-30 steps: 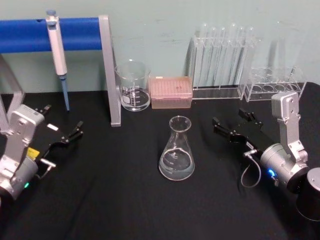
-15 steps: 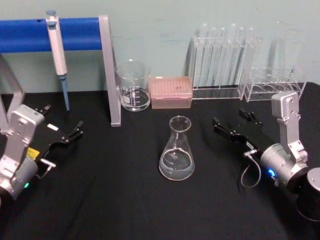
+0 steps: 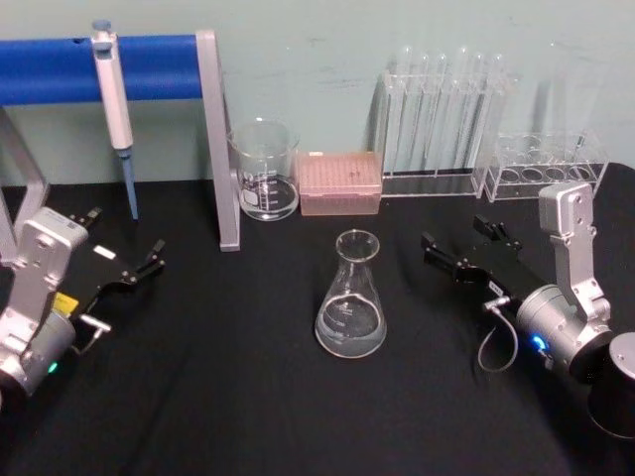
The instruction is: Grasp the erlenmeyer flask with one hand, shake it three times, then place it back.
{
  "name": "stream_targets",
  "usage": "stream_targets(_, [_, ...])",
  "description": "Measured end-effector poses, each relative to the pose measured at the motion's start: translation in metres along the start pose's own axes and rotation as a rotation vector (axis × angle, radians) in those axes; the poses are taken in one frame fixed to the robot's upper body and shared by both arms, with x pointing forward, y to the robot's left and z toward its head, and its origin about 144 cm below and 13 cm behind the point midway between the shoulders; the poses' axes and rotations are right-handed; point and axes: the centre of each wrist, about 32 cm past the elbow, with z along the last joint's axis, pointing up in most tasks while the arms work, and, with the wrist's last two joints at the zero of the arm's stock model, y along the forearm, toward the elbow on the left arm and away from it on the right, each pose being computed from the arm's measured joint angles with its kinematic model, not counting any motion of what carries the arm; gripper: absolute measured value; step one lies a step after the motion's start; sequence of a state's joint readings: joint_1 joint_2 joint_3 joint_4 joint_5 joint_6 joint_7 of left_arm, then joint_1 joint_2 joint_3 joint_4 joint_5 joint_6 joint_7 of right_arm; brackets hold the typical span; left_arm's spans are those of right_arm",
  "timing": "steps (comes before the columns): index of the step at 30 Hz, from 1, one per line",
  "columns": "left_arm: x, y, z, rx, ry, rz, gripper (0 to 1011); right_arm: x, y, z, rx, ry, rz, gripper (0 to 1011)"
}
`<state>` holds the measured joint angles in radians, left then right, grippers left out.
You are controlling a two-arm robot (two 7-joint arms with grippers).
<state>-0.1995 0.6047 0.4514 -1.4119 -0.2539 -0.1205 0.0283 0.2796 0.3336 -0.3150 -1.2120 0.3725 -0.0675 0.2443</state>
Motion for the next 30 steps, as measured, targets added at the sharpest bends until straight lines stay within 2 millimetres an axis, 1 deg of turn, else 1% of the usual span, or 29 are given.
stream_targets(30, [0.0,0.0,0.0,0.0,0.0,0.0,1001,0.0,0.0,0.0,0.0,0.0,0.0,1000])
